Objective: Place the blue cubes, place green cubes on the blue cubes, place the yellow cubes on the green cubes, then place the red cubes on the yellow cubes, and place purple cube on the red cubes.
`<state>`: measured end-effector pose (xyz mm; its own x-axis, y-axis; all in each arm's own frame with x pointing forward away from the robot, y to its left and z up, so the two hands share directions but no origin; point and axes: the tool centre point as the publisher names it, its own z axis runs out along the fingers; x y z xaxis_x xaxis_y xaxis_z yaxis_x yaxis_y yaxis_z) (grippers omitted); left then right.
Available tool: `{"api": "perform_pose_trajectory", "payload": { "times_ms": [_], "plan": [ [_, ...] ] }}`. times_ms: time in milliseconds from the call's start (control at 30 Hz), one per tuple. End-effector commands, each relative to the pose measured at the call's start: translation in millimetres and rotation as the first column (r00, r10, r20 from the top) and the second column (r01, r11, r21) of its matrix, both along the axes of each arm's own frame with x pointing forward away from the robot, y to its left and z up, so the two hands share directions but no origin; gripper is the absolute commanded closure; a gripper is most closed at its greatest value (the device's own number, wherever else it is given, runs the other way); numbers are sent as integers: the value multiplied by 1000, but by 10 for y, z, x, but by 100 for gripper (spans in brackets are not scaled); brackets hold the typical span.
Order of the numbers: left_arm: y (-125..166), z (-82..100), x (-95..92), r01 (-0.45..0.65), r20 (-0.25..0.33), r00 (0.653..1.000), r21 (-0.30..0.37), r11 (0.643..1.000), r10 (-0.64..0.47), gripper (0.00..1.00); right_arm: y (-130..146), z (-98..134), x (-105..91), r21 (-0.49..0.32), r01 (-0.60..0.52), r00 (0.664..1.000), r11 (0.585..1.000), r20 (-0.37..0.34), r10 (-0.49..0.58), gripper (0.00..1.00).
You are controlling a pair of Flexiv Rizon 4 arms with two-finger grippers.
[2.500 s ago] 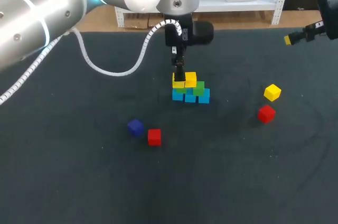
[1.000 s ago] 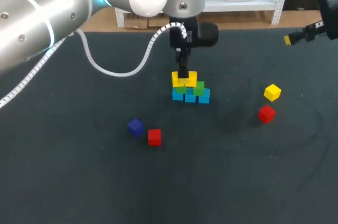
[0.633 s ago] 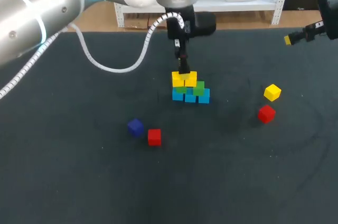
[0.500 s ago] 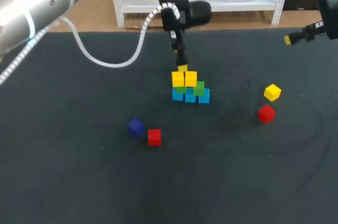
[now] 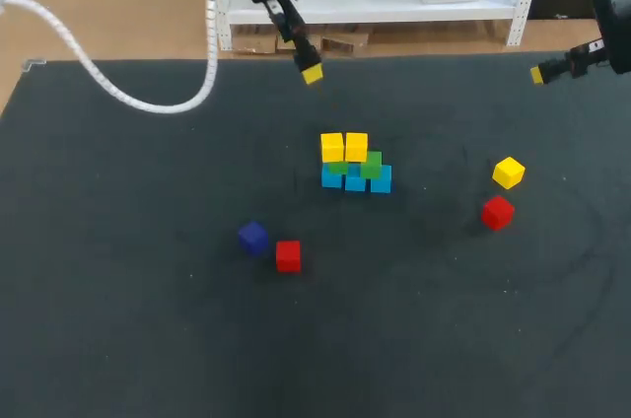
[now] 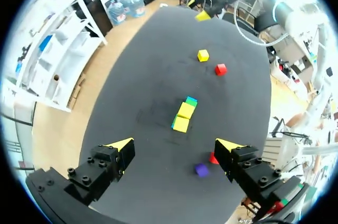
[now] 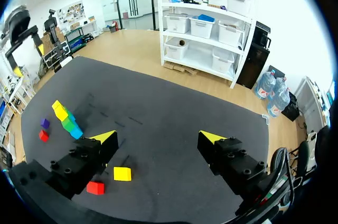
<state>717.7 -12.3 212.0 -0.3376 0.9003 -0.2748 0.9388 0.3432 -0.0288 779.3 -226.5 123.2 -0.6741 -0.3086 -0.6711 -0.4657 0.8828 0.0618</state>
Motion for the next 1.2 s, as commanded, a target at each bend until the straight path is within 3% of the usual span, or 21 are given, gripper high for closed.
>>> {"api": "perform_pose_trajectory", "payload": {
  "times_ms": [33,233,300,367,533,833,1000,1200],
  "plan": [
    [410,132,-343,-51,269,955,-272,961,127,0,11,0,-4,-4,4,1000,1000,1,-4,0],
    [769,213,-405,-154,350,892,-362,919,287,0,11,0,-4,-4,4,1000,1000,1,-4,0],
    [925,212,-416,-209,327,875,-410,888,358,0,11,0,-4,-4,4,1000,1000,1,-4,0],
    [1064,196,-438,-240,353,845,-424,873,403,0,11,0,-4,-4,4,1000,1000,1,-4,0],
    [1352,229,-512,-282,351,792,-514,810,499,0,11,0,-4,-4,4,1000,1000,1,-4,0],
    [1681,296,-547,-285,387,702,-616,734,598,0,11,0,-4,-4,4,1000,1000,1,-4,0],
    [1819,208,-576,-297,371,672,-658,692,641,0,11,0,-4,-4,4,1000,1000,1,-4,0],
    [1887,145,-618,-287,375,646,-687,667,665,0,11,0,-4,-4,4,1000,1000,1,-4,0]
  ]
}}
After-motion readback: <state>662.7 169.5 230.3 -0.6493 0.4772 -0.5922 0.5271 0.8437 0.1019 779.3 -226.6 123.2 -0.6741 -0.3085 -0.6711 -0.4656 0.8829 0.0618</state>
